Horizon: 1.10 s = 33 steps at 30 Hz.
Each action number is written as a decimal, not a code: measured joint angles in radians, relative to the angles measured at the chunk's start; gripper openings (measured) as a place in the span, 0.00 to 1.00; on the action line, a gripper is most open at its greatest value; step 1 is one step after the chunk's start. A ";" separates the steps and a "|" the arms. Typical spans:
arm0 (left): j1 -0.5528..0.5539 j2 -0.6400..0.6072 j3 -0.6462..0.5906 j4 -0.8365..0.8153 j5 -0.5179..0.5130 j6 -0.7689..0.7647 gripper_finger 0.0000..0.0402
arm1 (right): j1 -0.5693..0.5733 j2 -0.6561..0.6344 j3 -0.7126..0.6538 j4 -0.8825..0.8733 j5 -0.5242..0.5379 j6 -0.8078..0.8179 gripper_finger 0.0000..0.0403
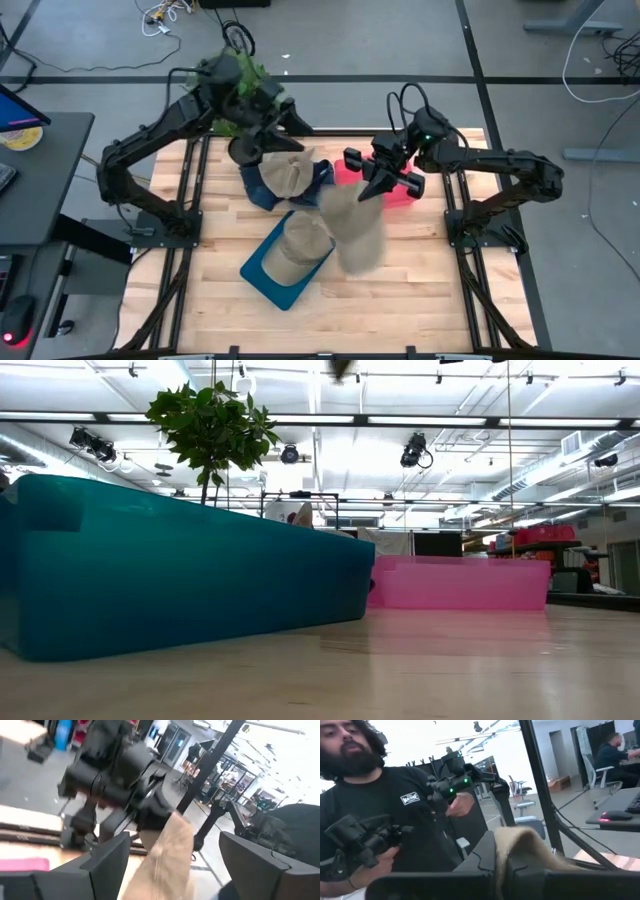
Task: Pick & Place hat
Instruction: Put the left brown cap into the blue bin
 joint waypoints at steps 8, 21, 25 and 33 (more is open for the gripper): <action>-0.001 0.113 0.000 -0.019 0.153 -0.096 0.78 | 0.001 -0.015 0.000 -0.012 0.007 -0.001 0.00; 0.008 0.195 0.000 0.051 0.283 -0.124 0.78 | 0.054 -0.014 0.000 -0.113 0.007 -0.047 0.00; -0.013 0.214 -0.001 0.049 0.302 -0.155 0.78 | 0.054 -0.014 0.000 -0.111 0.015 -0.049 0.00; -0.078 0.258 -0.002 0.064 0.349 -0.187 0.78 | 0.054 -0.014 0.000 -0.109 0.021 -0.055 0.00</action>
